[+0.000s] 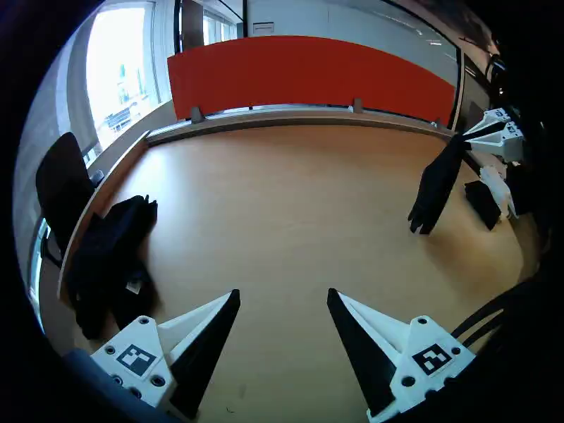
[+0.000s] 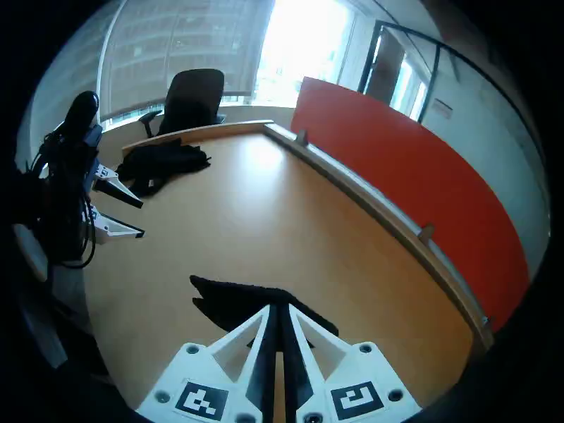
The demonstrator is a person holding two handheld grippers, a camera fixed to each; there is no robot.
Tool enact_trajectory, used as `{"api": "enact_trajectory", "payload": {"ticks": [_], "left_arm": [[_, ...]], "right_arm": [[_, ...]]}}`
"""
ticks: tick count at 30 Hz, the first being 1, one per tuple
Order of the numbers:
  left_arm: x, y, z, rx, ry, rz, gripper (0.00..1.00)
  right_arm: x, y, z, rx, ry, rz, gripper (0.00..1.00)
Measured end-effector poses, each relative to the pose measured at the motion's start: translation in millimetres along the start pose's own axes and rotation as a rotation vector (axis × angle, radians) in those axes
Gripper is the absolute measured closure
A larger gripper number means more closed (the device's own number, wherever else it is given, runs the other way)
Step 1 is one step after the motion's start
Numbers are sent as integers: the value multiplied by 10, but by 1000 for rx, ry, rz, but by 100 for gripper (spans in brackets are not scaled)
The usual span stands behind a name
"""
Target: Fold towel
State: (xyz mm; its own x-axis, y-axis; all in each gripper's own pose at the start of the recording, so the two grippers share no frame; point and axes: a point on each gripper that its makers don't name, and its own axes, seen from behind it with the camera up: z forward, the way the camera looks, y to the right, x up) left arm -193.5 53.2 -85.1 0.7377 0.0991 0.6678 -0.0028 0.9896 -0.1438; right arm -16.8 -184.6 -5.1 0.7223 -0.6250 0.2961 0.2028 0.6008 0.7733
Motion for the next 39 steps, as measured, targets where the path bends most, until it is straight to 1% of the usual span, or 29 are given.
{"api": "enact_trajectory", "payload": {"ticks": [7,16,29,39], "left_arm": [[7,8,14,-2,-2,6,8],[36,32,29,-1,-4,16,9],[57,39,50,6,-9,23,9],[68,35,56,13,-14,28,9]], "right_arm": [[-42,199,-88,-28,1,20,96],[-151,529,-202,-68,-10,33,96],[-489,1098,-412,-136,-53,69,96],[-799,1575,-658,-193,-104,79,96]]}}
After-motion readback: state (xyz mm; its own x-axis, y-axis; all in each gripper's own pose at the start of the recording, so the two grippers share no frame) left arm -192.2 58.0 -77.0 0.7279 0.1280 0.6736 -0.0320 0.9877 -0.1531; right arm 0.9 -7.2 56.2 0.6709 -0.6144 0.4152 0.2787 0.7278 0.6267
